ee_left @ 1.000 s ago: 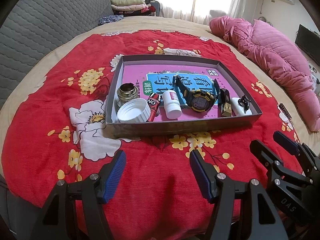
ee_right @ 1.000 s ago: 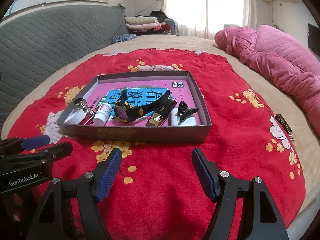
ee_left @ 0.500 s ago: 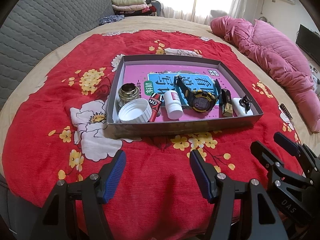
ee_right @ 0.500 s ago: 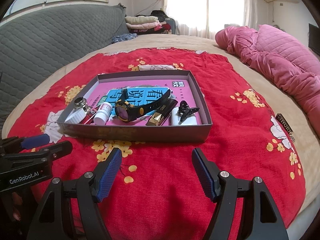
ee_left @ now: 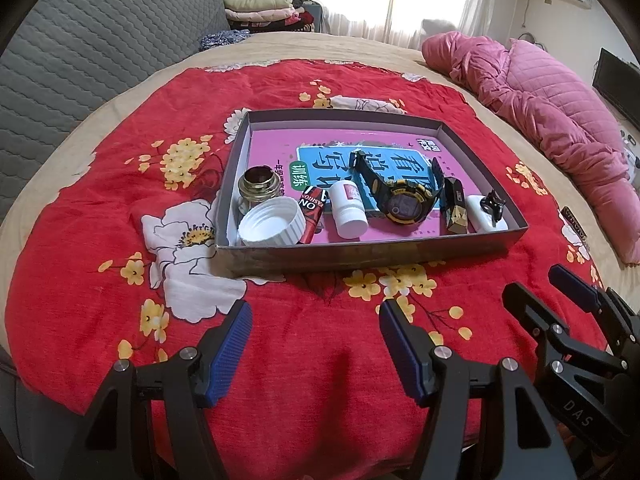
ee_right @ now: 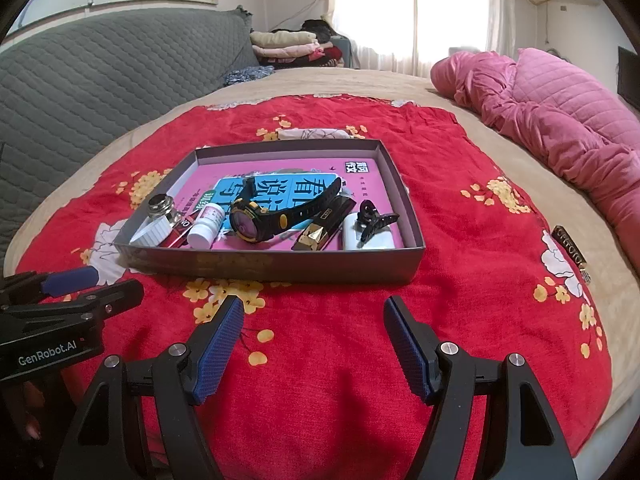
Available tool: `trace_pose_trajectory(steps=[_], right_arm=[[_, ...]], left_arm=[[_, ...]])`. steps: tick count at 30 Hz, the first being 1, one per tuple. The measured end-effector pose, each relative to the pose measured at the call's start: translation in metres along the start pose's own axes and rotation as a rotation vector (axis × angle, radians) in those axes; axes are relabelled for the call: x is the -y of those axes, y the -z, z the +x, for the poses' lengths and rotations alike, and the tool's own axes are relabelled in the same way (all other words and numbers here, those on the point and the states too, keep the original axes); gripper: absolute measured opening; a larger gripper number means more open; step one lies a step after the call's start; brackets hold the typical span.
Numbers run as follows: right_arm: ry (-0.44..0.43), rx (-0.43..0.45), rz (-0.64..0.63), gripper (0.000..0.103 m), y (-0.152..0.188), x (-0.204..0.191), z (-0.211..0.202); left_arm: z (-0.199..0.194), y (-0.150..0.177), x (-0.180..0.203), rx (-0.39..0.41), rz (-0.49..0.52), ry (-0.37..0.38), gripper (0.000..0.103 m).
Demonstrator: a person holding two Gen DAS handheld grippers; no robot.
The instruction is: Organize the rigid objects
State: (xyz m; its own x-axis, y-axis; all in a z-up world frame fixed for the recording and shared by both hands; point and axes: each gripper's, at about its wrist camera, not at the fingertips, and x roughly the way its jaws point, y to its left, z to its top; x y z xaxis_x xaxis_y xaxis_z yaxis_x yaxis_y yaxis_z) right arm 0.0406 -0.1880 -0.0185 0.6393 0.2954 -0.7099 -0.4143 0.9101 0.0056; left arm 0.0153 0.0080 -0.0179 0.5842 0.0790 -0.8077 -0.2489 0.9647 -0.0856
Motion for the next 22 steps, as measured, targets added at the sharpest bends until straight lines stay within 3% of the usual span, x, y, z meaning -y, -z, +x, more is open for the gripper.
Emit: trace_pose_trajectory(steps=[22], right_arm=[[-0.01, -0.019, 0.031, 0.074, 0.0026, 0.0056, 0.0064]], left_arm=[[0.0067, -0.0011, -0.0063, -0.011, 0.0, -0.039, 0.065]])
